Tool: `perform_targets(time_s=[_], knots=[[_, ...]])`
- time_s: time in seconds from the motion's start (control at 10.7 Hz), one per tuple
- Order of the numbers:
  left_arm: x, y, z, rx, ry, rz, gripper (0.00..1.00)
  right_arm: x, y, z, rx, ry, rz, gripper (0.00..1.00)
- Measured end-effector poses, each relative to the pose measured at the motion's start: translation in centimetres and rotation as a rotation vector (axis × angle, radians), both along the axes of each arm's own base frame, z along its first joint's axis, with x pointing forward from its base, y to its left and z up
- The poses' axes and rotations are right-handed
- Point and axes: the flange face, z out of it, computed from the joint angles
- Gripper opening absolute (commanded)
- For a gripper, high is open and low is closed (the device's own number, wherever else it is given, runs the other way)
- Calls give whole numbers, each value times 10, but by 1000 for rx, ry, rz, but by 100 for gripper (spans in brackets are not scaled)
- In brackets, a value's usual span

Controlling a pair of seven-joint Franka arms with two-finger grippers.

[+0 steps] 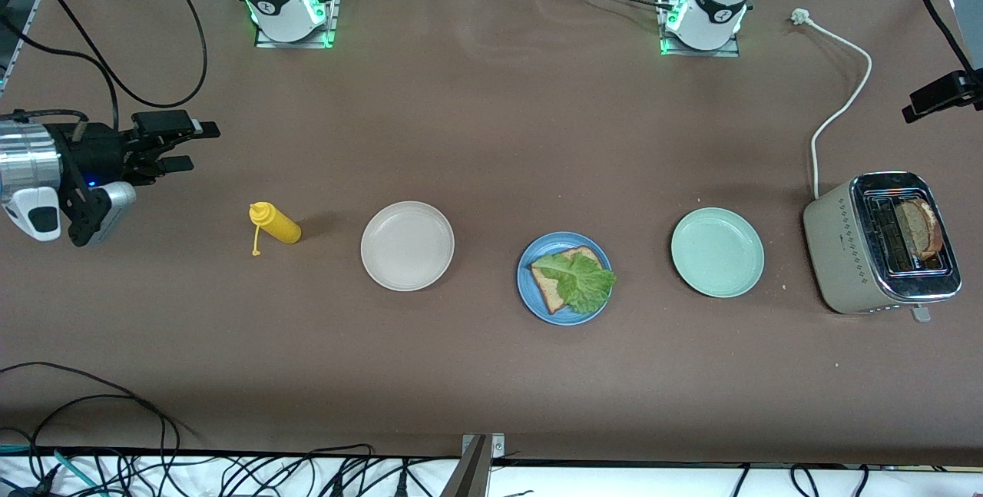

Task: Make sandwich in blue plate with both arms
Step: 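Raise the right gripper away while the left gripper reaches the toaster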

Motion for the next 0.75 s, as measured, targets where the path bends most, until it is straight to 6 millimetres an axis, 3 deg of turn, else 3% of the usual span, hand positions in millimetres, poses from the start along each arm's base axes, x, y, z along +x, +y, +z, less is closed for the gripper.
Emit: perform_targets(time_s=[0.37,0.75], knots=[[7,2,-11,-3,11,1,100,-6,69,22,-351,-41,45,100],[42,29,-77,30,83,19,100,-26,106,55,-543,-166,54,100]])
